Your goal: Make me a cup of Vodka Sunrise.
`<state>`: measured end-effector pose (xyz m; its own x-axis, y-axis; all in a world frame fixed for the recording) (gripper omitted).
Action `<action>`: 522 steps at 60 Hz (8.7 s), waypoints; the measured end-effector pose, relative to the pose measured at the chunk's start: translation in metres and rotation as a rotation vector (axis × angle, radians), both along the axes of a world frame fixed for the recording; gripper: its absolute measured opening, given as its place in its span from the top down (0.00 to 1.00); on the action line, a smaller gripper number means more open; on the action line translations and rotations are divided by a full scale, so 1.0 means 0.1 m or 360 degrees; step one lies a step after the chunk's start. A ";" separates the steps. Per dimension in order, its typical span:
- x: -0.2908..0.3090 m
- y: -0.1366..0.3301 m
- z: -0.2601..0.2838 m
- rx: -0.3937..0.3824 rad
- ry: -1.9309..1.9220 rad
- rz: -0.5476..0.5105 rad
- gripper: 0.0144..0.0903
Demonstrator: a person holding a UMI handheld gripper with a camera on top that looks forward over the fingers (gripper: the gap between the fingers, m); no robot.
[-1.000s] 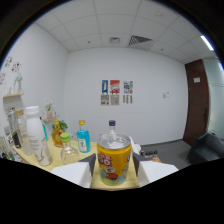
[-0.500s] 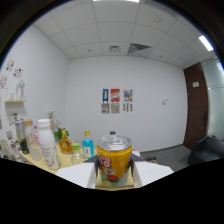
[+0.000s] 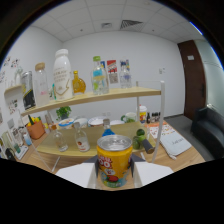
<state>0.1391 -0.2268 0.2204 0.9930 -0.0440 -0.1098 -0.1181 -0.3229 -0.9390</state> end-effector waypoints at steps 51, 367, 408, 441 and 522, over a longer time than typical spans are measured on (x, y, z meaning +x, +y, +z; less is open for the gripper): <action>-0.35 0.31 -0.15 -0.0005 -0.2755 0.0633 0.52; -2.10 0.26 -1.95 -0.0331 -0.0130 0.0063 0.73; -2.24 -0.06 -1.68 -0.0322 -0.0169 0.0235 0.07; -1.13 -0.98 -0.43 -0.0187 -0.0138 0.0078 0.06; -0.25 0.65 2.25 0.0481 -0.0088 0.0119 0.72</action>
<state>0.1139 -0.1620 0.4458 0.9971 0.0555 -0.0523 -0.0504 -0.0342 -0.9981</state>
